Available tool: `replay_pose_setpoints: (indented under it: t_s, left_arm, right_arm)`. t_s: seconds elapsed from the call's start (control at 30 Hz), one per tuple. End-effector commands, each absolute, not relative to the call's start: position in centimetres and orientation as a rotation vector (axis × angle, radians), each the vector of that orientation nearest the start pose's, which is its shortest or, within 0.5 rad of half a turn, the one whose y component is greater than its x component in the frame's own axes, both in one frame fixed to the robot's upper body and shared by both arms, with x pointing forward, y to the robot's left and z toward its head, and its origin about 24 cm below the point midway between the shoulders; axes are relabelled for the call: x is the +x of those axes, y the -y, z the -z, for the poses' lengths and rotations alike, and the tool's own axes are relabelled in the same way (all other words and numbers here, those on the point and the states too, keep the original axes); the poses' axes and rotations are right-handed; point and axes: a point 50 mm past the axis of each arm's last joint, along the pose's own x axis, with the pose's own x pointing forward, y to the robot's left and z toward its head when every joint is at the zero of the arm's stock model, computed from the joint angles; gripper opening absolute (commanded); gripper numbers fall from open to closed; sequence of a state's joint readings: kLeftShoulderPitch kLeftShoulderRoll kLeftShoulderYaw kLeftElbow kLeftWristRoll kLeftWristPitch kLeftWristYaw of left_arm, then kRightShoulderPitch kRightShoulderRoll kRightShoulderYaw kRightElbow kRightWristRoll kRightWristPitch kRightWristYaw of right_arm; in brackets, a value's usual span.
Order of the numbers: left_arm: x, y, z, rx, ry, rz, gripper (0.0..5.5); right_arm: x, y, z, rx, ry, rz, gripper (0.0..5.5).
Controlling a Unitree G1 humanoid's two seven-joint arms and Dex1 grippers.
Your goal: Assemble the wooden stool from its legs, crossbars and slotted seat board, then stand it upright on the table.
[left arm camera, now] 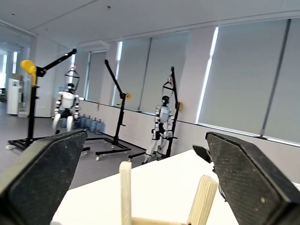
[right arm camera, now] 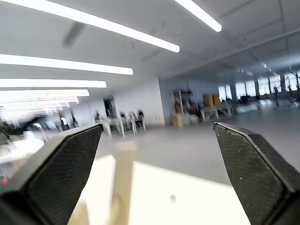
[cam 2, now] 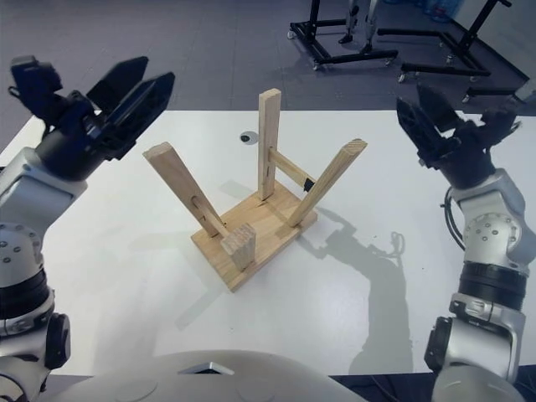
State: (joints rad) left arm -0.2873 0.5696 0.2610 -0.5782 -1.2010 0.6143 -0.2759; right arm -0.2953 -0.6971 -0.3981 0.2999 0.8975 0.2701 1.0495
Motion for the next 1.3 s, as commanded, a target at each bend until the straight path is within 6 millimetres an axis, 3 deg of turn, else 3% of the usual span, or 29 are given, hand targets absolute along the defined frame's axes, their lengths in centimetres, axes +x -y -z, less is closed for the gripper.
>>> replay_pose_setpoints:
  t_s: [0.03, 0.23, 0.37, 0.6, 0.7, 0.87, 1.0, 1.13, 1.3]
  left_arm:
    - [21.9, -18.4, -22.6, -0.294, 0.251, 0.866, 4.65]
    - [19.7, -19.7, -17.3, -0.276, 0.024, 0.915, 4.65]
    - [19.5, -20.5, -14.5, -0.276, -0.096, 0.875, 4.65]
    - [19.4, -21.1, -12.3, -0.351, -0.160, 0.890, 4.65]
    - [19.1, -22.7, -10.2, -0.444, -0.208, 0.804, 4.65]
    - [17.7, -23.9, -8.1, -0.385, -0.359, 0.781, 4.65]
    - [16.3, -23.9, -6.6, -0.217, -0.484, 0.822, 4.65]
    - [15.0, -24.7, -5.3, -0.032, -0.584, 0.880, 4.65]
    - [16.6, -23.9, -5.5, 0.018, -0.540, 0.940, 4.65]
  right_arm:
    - [26.1, 32.5, -12.4, 0.090, 0.064, -0.734, 4.38]
    - [26.2, 30.5, -7.6, -0.156, -0.157, -0.940, 4.38]
    - [27.0, 28.0, -6.5, -0.148, -0.159, -1.083, 4.38]
    - [27.7, 25.5, -5.8, -0.111, -0.149, -1.187, 4.38]
    - [26.7, 23.4, -4.9, -0.107, -0.129, -1.286, 4.38]
    - [24.0, 20.3, -4.1, -0.054, -0.105, -1.398, 4.38]
    - [21.2, 19.4, -3.8, -0.027, -0.130, -1.432, 4.38]
    - [20.7, 19.2, -4.1, -0.034, -0.129, -1.386, 4.38]
    - [20.9, 18.7, -4.4, -0.083, -0.143, -1.252, 4.38]
